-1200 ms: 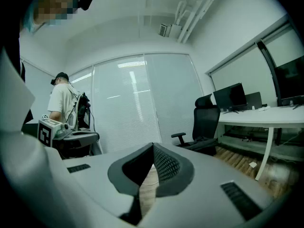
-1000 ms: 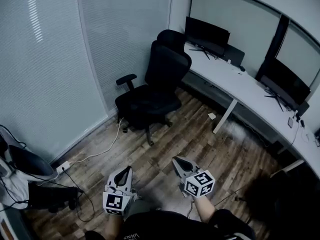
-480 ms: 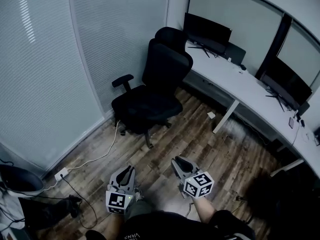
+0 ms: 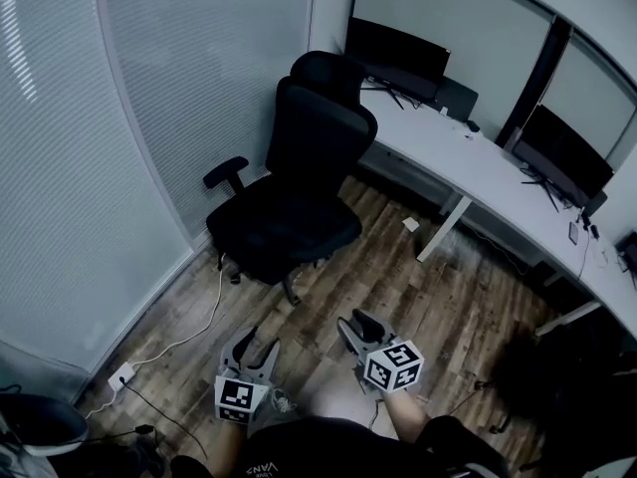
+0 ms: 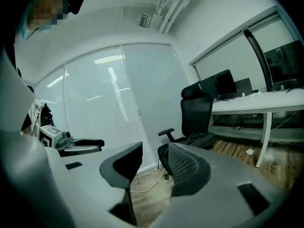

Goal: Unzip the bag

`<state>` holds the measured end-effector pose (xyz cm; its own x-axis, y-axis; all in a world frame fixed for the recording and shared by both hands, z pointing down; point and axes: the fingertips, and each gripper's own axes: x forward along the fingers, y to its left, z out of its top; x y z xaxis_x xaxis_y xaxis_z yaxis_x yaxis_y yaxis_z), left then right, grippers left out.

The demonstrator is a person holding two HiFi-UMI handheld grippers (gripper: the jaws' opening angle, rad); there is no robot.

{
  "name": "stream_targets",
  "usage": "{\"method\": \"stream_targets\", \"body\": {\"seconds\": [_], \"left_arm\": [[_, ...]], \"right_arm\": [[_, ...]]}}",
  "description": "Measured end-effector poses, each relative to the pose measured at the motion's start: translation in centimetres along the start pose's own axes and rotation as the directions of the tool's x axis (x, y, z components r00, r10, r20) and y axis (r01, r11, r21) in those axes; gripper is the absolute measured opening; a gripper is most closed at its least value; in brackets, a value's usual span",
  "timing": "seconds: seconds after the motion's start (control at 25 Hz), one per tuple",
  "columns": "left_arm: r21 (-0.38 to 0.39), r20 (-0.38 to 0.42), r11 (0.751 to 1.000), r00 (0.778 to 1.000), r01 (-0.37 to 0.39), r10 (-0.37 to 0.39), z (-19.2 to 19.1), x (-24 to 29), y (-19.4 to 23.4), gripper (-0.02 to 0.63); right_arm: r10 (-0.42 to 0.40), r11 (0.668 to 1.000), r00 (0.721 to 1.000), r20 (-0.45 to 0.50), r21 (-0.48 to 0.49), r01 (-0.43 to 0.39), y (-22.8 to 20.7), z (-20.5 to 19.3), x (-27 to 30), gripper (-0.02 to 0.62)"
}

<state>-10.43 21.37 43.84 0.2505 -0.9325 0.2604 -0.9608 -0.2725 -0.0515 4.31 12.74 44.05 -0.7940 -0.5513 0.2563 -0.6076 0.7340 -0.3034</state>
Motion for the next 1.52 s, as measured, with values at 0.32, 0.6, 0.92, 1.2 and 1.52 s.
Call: {"method": "stream_targets", "body": {"seconds": [0.32, 0.6, 0.92, 1.2, 1.52], "left_arm": [[0.019, -0.042, 0.994, 0.994, 0.104, -0.103, -1.3, 4.6, 6.7, 0.196], [0.076, -0.088, 0.986, 0.986, 0.149, -0.143, -3.3, 8.3, 9.5, 0.199], [0.094, -0.111, 0.987, 0.987, 0.127, -0.116, -4.7, 15.0, 9.9, 0.204], [0.1, -0.154, 0.99, 0.985, 0.1, -0.084, -6.6, 22.0, 9.7, 0.206], [0.149, -0.238, 0.98, 0.966, 0.135, -0.097, -10.2, 29.1, 9.3, 0.207]], "right_arm": [[-0.094, 0.995, 0.995, -0.018, 0.042, 0.095, -1.8, -0.2, 7.4, 0.172], [-0.112, 0.992, 0.992, -0.056, 0.045, 0.114, -4.0, -1.5, 11.8, 0.173], [-0.069, 0.997, 0.989, -0.128, 0.027, 0.073, -10.4, -3.5, 16.9, 0.173], [0.006, 1.0, 0.976, -0.219, 0.001, -0.006, -16.1, -5.5, 21.4, 0.173], [0.092, 0.995, 0.948, -0.305, -0.008, -0.099, -20.9, -9.4, 26.6, 0.173]]}}
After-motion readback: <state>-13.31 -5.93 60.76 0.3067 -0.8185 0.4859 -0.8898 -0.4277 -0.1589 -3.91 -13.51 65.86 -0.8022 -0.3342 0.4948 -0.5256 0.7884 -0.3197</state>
